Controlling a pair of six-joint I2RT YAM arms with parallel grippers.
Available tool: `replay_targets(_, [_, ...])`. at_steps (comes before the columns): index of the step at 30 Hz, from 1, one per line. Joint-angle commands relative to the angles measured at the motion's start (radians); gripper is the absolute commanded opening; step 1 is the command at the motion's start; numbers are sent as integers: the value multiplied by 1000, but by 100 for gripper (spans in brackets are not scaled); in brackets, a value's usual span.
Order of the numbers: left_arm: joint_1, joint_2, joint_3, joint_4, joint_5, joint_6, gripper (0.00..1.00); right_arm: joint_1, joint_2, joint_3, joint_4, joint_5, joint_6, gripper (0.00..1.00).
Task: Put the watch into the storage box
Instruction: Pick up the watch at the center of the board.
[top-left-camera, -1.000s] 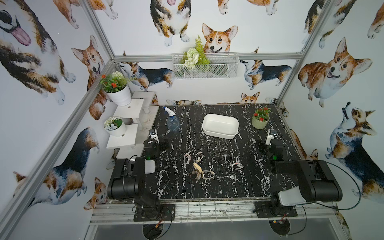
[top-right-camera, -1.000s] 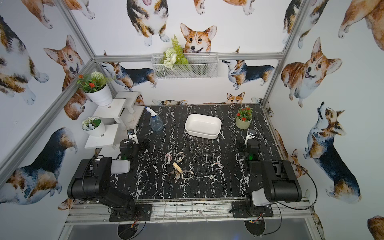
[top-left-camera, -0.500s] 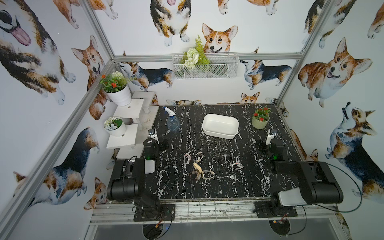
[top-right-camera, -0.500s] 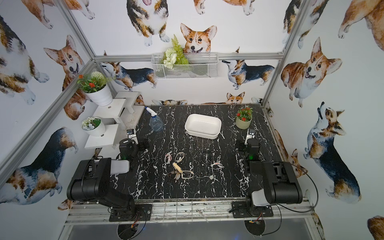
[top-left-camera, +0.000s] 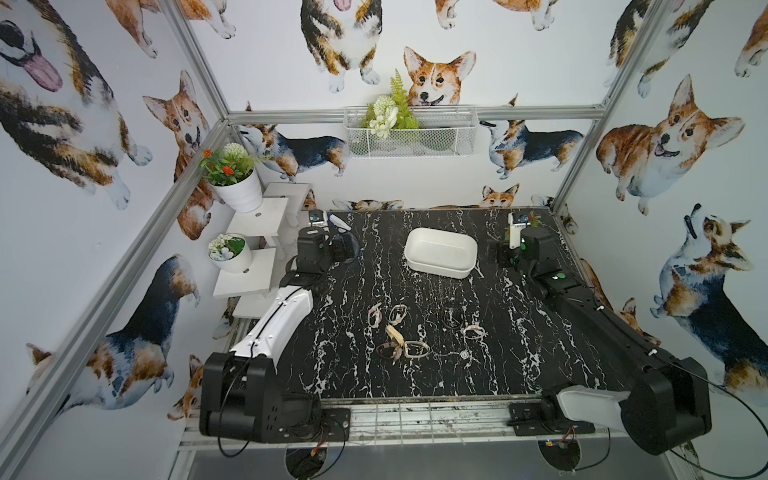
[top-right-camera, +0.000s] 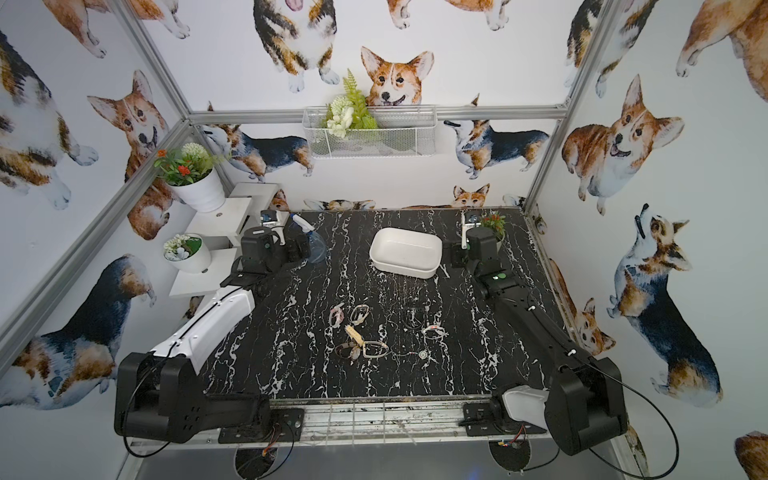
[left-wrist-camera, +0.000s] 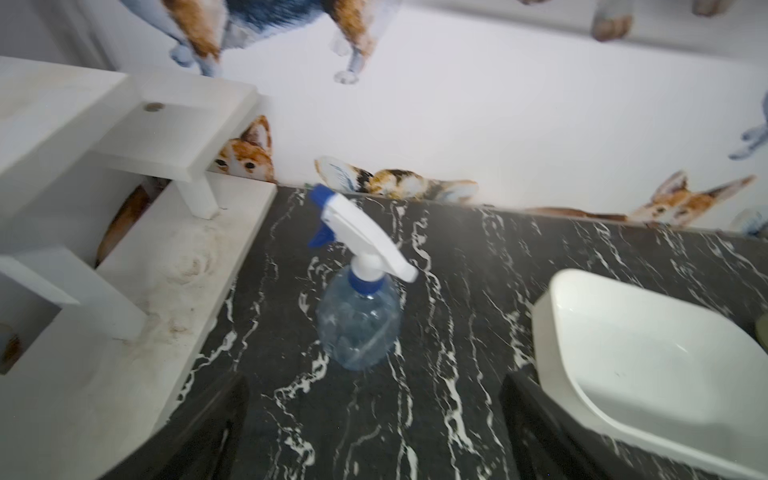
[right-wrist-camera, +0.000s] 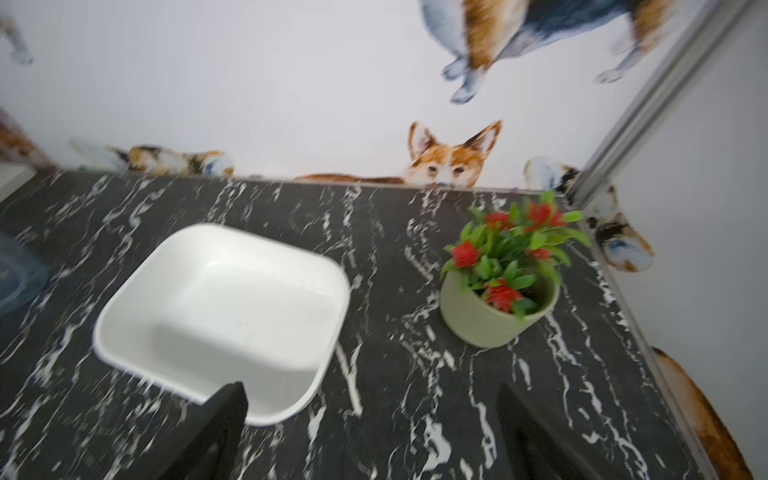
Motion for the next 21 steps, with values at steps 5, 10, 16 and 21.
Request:
replay_targets(5, [-153, -8, 47, -299, -55, -6, 100, 132, 5, 44, -505, -205, 10, 99])
replay_targets(10, [-167, 20, 43, -303, -14, -34, 100, 184, 117, 47, -562, -243, -28, 97])
replay_targets(16, [-172, 21, 34, -286, 5, -28, 100, 189, 206, 36, -487, -273, -46, 92])
replay_targets(21, [-176, 32, 38, -285, 17, -22, 100, 198, 303, 71, -469, -278, -86, 85])
